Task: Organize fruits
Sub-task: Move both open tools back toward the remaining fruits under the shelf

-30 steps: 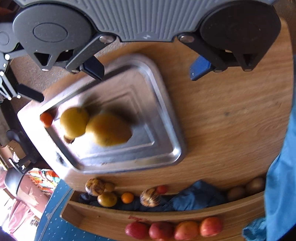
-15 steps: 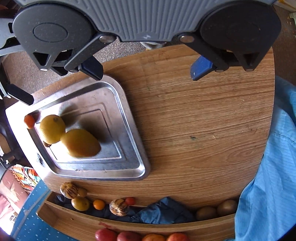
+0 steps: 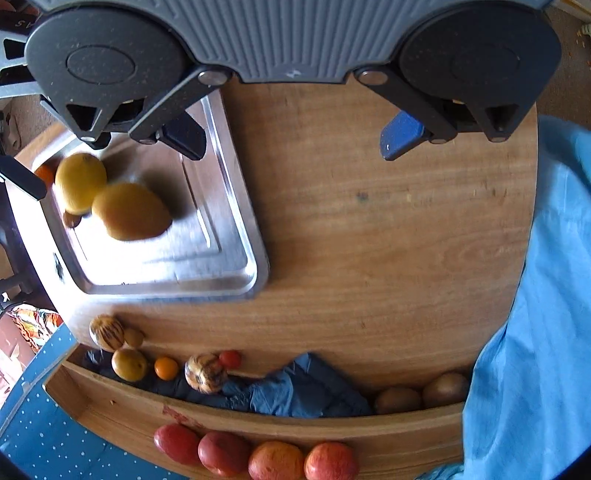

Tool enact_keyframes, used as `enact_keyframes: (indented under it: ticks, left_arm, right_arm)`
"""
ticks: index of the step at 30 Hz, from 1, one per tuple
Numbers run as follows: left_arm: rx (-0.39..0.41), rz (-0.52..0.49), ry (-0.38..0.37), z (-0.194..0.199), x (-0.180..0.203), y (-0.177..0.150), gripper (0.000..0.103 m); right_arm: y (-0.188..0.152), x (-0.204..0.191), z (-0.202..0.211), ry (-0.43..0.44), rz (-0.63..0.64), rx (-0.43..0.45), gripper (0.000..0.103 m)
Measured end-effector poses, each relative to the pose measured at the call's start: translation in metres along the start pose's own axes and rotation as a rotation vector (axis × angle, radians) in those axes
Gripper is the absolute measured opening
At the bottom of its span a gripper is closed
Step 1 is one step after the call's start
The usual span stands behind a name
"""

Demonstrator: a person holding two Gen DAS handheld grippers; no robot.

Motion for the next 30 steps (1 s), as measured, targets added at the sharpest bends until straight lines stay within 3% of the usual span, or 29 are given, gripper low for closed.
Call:
enact_keyframes:
  ticks: [8, 18, 25, 30]
  left_arm:
    - [0.034, -0.050, -0.024, -0.022, 0.004, 0.054, 0.102]
    - [0.066, -0.148, -0.107, -0.066, 0.026, 0.106, 0.102]
    - [0.163, -0.394, -0.180, -0.087, 0.051, 0.134, 0.102]
    - [0.209, -0.492, -0.220, -0.097, 0.065, 0.149, 0.101]
  right_arm:
    - [0.025, 0.018, -0.033, -0.071, -0.033, 0.018, 0.102]
    - [0.056, 0.055, -0.075, -0.147, -0.144, 0.001, 0.102]
    - [0.089, 0.063, -0.112, -0.060, -0.265, -0.027, 0.102]
    - [0.107, 0.063, -0.146, -0.017, -0.297, -0.059, 0.098]
Point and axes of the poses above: each gripper's, at about its wrist camera, not at the fingertips, and z roughly against the way its jaws point, x to its right, y to its top, the point moved 10 cm from there along -z, roughly the way its jaws point, and after that the axes turned 5 degrees about x, right-handed, at the moved point
